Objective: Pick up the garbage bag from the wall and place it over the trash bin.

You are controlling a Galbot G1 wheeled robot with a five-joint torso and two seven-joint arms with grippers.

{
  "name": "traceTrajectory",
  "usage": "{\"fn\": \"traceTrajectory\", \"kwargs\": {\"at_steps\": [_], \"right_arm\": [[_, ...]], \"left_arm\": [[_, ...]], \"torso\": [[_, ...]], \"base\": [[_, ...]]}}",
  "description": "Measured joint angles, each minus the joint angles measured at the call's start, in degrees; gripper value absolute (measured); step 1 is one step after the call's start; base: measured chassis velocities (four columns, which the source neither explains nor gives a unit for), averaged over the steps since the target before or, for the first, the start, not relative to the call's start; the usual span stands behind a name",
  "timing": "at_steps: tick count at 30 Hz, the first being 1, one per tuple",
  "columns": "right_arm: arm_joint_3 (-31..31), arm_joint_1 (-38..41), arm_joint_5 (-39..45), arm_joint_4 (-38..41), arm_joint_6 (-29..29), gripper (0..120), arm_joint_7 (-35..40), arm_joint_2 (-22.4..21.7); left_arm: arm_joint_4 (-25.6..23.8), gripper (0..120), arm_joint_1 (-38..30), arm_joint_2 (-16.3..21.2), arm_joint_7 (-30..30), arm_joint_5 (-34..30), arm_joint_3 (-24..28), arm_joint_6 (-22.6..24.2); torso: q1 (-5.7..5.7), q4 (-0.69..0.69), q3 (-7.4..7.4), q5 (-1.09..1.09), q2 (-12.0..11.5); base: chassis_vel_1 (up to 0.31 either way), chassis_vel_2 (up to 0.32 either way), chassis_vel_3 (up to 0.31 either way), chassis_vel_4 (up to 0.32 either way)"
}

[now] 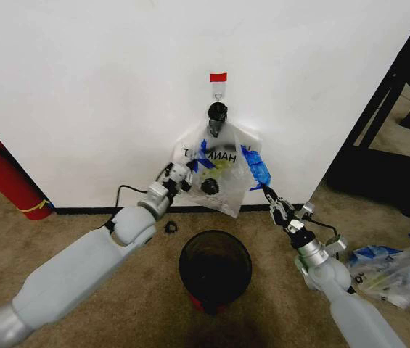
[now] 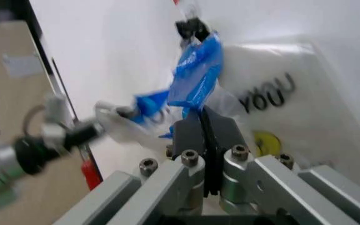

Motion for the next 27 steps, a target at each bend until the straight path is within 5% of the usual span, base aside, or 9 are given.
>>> {"fn": "traceTrajectory", "kwargs": {"at_steps": [15,27], "right_arm": [[4.5,-10.9,-9.0,-1.3,4.7,0,-6.3,-1.0],[8.2,-14.6,-11.6,4.9,7.3,0,-10.8,-0.6]], "left_arm": [[-7.0,0,21.9,-5.0,1.8,0.6,-11.2,-2.8],[-17.9,0,38.7,-6.5,0.6,6.2,-22.1,-6.5]], "torso": [[0.00,-0.02,0.00,0.00,0.0],[0.00,-0.01,0.00,0.00,0.0]], "base": [[0.000,0.000,0.000,0.000],[0.000,0.000,0.000,0.000]]}}
